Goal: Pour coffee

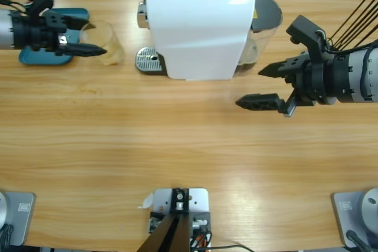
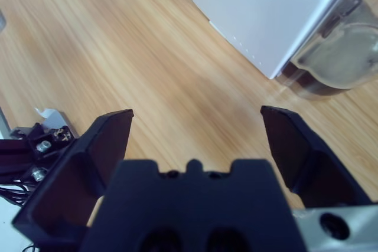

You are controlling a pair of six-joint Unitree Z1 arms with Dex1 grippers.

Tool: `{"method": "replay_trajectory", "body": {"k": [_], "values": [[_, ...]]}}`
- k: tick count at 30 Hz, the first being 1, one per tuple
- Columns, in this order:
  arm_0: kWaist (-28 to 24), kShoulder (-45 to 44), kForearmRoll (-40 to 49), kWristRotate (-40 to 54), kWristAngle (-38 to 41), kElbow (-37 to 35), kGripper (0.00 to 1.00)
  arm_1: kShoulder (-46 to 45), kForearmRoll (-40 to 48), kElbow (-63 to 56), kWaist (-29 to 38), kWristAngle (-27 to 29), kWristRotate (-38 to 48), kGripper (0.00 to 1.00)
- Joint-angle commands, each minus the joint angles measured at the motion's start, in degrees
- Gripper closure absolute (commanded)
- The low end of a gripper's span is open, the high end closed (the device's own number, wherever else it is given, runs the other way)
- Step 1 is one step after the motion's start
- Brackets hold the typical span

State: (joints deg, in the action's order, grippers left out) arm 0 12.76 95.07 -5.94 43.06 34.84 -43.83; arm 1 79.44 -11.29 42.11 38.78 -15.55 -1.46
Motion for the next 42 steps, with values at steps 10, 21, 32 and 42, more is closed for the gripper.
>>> {"method": "replay_trajectory", "body": {"k": [10,21,32,42], "values": [[2.81,11.93,-4.34,3.08,8.67,-6.44,1.0,3.89,-1.41,-0.33,-0.9,-0.94,-1.18,0.018],[5.57,14.95,-4.34,2.91,8.14,-7.85,1.0,4.42,-0.92,-0.45,-0.9,-1.08,-1.7,0.018],[7.01,16.22,-4.38,2.64,6.7,-8.82,1.0,4.69,-0.83,-0.63,-0.9,-1.24,-1.7,0.018],[6.93,16.77,-4.34,2.56,5.86,-9.34,1.0,4.58,-0.8,-0.71,-0.9,-1.24,-1.7,0.018]]}}
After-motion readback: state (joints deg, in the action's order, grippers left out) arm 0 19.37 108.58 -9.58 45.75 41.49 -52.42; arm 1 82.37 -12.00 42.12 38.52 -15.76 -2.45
